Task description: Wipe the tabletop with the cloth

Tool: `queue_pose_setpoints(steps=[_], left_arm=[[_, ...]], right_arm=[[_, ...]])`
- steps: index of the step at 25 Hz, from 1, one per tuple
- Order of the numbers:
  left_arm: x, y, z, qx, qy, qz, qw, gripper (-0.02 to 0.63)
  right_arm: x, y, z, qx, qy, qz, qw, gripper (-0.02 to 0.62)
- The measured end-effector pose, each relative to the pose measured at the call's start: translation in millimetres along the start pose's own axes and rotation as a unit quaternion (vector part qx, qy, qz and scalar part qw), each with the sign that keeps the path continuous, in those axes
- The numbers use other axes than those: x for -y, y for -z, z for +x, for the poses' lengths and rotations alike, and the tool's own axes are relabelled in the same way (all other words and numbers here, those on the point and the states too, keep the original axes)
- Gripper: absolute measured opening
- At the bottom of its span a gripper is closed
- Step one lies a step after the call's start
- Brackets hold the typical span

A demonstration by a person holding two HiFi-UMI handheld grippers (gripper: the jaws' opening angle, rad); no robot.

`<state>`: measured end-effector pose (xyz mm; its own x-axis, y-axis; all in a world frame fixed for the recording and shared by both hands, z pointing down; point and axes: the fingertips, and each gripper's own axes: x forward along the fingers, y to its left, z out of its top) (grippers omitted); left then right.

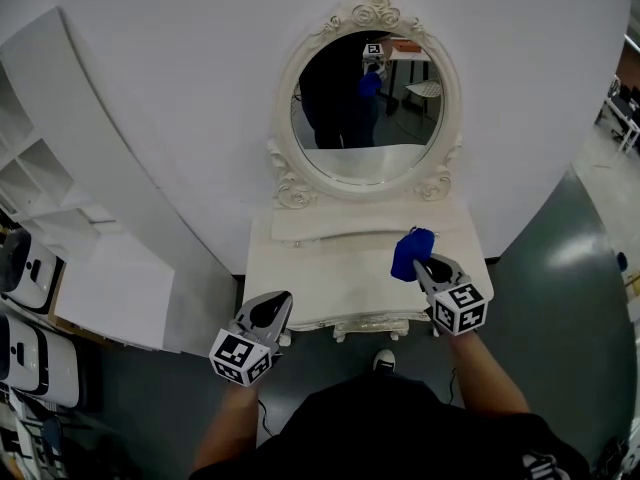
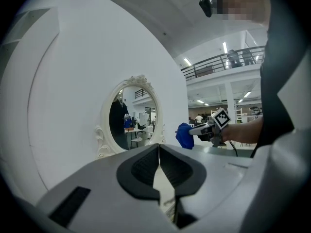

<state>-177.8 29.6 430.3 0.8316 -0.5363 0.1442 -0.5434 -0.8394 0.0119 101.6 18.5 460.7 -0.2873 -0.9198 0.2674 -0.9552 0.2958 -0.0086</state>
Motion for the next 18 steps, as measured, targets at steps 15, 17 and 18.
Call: queue_pose_setpoints(steps=[15,17,18], left_arm=[[-45.4,-5.8,130.5,-0.023,-0.020,-0.020,0.9993,0.012],[-48.3,-6.1,147.0,-0.025,-0.022,-0.021,0.9992,0.012],[-49.3,-6.2,155.3,-0.026,-0.022,-0.021,0.9992,0.012]], right_arm=[[109.9,-12.1,95.4,-0.023,-0.030,0.001,0.999,0.041],[123.2,-10.4,103.4,-0.026,-0.033,0.002,0.999,0.041],[129.7,-9.0,107.4,-0.027,-0.034,0.003,0.999,0.041]])
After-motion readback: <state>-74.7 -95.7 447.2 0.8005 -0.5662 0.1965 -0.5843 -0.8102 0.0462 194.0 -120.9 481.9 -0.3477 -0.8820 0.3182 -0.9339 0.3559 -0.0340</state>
